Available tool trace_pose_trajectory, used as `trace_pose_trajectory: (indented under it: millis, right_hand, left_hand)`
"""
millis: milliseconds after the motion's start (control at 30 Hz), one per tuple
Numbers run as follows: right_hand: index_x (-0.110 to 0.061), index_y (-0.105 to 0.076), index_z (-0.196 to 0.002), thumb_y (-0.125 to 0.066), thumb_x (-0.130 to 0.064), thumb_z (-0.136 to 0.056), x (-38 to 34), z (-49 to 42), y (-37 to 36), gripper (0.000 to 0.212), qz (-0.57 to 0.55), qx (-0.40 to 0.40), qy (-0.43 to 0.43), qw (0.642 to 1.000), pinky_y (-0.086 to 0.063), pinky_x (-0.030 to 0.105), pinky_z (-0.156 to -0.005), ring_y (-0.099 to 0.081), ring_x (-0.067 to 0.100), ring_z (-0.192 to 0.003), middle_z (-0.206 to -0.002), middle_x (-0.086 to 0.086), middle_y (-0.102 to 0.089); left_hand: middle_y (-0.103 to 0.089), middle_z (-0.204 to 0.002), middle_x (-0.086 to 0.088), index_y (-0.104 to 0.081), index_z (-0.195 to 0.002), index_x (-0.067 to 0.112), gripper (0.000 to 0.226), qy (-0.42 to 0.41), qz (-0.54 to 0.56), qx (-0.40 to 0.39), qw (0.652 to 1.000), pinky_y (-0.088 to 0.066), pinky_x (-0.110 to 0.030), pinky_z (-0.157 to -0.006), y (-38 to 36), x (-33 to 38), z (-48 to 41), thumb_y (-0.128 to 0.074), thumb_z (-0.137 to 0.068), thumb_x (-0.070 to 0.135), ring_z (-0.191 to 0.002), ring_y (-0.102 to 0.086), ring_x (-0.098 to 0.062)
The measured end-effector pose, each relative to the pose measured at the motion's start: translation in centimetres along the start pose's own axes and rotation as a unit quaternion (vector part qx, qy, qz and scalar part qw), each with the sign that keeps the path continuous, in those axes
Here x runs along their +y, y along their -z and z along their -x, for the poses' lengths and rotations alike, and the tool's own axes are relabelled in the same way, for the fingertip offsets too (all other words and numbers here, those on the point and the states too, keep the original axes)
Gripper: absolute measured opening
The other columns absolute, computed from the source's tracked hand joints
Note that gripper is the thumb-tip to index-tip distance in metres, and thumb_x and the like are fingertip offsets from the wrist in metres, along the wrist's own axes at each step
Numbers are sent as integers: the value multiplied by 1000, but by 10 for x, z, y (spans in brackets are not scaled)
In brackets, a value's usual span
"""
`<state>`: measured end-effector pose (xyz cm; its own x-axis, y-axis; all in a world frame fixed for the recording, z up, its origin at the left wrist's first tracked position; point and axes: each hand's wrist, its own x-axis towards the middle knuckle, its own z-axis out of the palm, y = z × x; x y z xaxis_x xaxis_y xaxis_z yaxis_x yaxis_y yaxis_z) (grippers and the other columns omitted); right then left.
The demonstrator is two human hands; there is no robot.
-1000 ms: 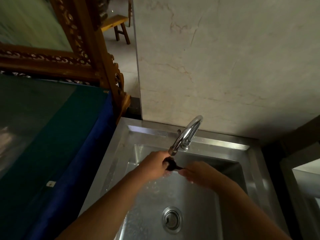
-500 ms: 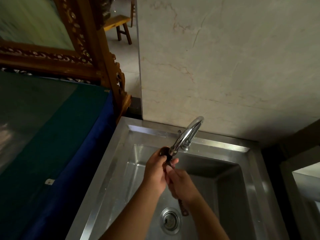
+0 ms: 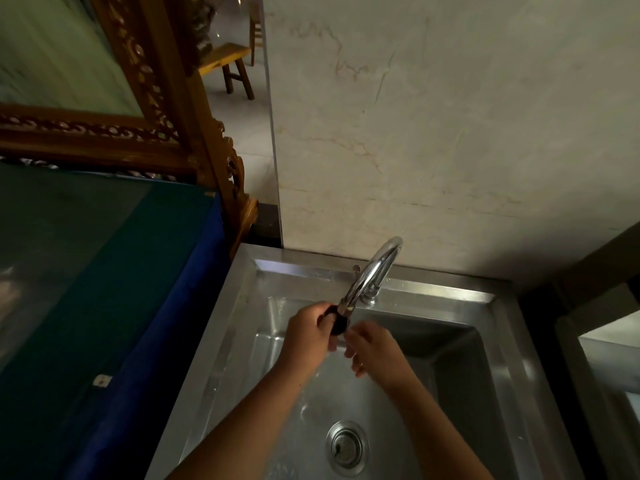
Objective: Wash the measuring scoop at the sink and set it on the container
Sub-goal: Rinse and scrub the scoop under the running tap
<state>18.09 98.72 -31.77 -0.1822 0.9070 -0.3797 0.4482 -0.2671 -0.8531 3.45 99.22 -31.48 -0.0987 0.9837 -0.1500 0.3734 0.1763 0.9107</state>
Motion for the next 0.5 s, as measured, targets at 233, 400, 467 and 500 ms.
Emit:
trace_pose_trajectory:
  millis: [233, 400, 467, 500]
  right_hand:
    - [-11, -60, -99, -47, -22, -85, -15, -6, -4, 22, -149, -19, 54, 987, -45, 29, -46, -53, 15, -51, -68, 4, -62]
    - [-21, -62, -92, -52, -34, -95, -13, -6, -10, 16, -66, 25, 114, 991, -43, 14, -50, -57, 1, -53, -65, -13, -67]
    - [-19, -62, -88, -49, -24, -99, -14, -9, -9, 17, -61, 58, 122, 989, -47, 12, -54, -62, 0, -57, -68, -16, -69]
    - [-18, -62, -86, -47, -16, -99, -14, -11, -9, 20, -74, 70, 119, 988, -47, 11, -55, -63, 1, -57, -67, -15, -69]
  left_hand:
    - [-66, -76, 6, -67, -110, 15, 21, -1, 65, -54, 996, -51, -16, -57, -5, 6, -10, -48, -101, 16, -60, -64, -4]
    - [-66, -58, 14, -67, -95, 18, 28, 15, 194, -90, 977, -44, -9, -45, -8, 11, -7, -44, -99, 2, -49, -60, 5]
    - [-68, -59, 20, -66, -102, 20, 28, 4, 193, -98, 976, -44, -7, -48, -10, 9, -4, -42, -101, 5, -53, -61, 8]
    - [-68, -60, 20, -65, -105, 22, 27, -2, 193, -100, 976, -44, -7, -50, -11, 8, -3, -42, -102, 8, -54, -61, 7]
